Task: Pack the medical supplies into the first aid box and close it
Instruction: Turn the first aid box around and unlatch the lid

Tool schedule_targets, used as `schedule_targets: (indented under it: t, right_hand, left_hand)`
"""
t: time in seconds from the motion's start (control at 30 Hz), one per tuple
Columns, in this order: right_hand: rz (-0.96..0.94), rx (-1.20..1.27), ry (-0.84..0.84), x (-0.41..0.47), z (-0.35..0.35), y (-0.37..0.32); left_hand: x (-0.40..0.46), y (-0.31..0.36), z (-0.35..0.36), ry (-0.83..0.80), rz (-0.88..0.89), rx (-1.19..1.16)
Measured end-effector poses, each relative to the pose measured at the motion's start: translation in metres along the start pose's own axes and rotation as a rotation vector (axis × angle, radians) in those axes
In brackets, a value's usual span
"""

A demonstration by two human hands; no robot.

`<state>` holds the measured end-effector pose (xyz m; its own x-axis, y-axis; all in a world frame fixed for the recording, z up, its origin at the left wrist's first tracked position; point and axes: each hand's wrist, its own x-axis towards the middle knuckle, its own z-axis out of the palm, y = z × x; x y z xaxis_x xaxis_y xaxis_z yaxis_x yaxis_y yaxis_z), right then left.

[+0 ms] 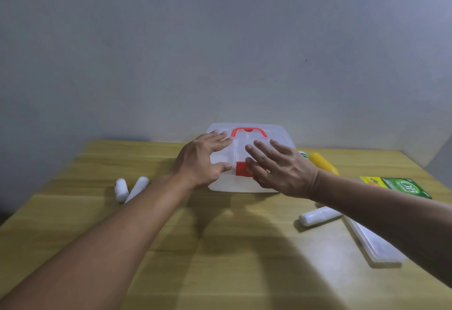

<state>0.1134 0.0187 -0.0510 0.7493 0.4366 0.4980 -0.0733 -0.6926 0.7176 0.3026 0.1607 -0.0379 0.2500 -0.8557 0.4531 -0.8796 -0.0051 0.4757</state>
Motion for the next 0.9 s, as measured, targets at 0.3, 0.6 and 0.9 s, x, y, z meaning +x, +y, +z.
schedule_targets:
  t: [0.3, 0.6, 0.9]
  right_hand:
    - [-0.063, -0.015, -0.067, -0.002, 0.006, 0.001]
    - [-0.022, -0.025, -0.064, -0.006, 0.006, 0.004]
    - [0.1, 0.154, -0.139, -0.021, 0.015, 0.018]
  left_hand:
    - [0.0, 0.002, -0.002, -0.009, 0.0, 0.004]
    - [0.003, -0.005, -0.006, -0.078, 0.104, 0.172]
    - [0.002, -0.017, 0.011, 0.057, 0.139, 0.056]
